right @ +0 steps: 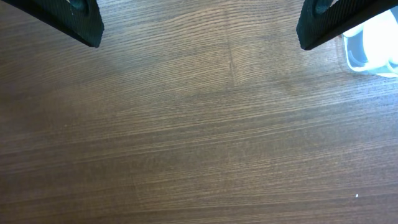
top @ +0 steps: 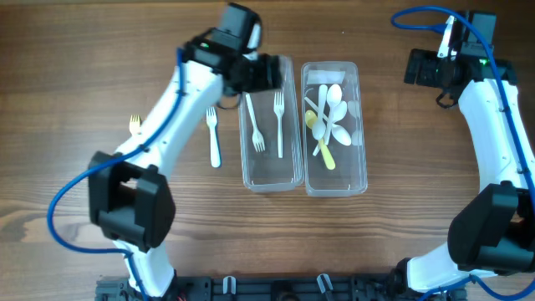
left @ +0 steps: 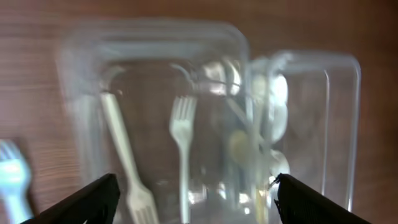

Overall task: Pack container
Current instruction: 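Lower the left gripper onto the light-blue fork and grasp it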

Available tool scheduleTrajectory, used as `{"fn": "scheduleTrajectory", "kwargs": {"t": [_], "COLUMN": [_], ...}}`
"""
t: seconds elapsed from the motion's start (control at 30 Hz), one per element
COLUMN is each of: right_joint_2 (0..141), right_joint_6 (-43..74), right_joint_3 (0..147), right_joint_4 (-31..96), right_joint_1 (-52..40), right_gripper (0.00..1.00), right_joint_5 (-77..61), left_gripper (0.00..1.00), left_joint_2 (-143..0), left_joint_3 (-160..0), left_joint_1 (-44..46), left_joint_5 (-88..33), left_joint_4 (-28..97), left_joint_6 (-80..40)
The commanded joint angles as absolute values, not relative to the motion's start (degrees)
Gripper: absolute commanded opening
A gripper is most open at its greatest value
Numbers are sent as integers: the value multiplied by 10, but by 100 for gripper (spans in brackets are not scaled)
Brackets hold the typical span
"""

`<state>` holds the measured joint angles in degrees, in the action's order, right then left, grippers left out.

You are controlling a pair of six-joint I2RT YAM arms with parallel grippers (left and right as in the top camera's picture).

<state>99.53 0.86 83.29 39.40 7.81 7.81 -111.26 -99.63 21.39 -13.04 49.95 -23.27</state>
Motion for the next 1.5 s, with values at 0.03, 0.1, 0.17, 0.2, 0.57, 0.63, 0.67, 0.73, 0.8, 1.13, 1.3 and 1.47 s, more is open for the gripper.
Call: {"fn": "scheduleTrajectory", "kwargs": {"t": [0.03, 0.1, 0.17, 0.2, 0.57, 0.63, 0.67, 0.73, 0.8, 1.13, 1.3, 1.47], "right_joint_2": [982, 982, 982, 982, 982, 982, 982, 982, 982, 982, 982, 982], "right_joint_6": [15, 15, 15, 15, 15, 15, 15, 15, 15, 15, 15, 15], "right_joint_3": [843, 843, 843, 843, 843, 843, 843, 843, 843, 843, 843, 843], "right_joint_4": [392, 392, 392, 392, 392, 392, 392, 392, 392, 392, 392, 392], "right_joint_1": [76, 76, 76, 76, 76, 76, 76, 76, 76, 76, 76, 76], "right_gripper": [100, 100, 100, 100, 100, 100, 100, 100, 100, 100, 100, 100], "right_joint_5": [86, 86, 86, 86, 86, 86, 86, 86, 86, 86, 86, 86], "left_gripper": [73, 72, 70, 70, 64, 63, 62, 59, 56, 54, 53, 37], "left_joint_2": [-1037, -1035, -1040, -1042, -1062, -1064, -1065, -1069, -1074, -1115, -1158, -1175], "left_joint_3": [-994, -994, -993, -993, -865, -827, -809, -779, -756, -731, -731, -731], "left_joint_1": [137, 116, 103, 102, 142, 150, 153, 157, 157, 156, 156, 156], "left_joint_5": [-133, -112, -81, -63, -29, -29, -28, -16, 4, 31, 31, 31], "left_joint_4": [542, 580, 620, 639, 574, 538, 521, 492, 472, 422, 397, 401], "left_joint_6": [-229, -227, -227, -227, -197, -197, -197, -197, -197, -197, -197, -197]}}
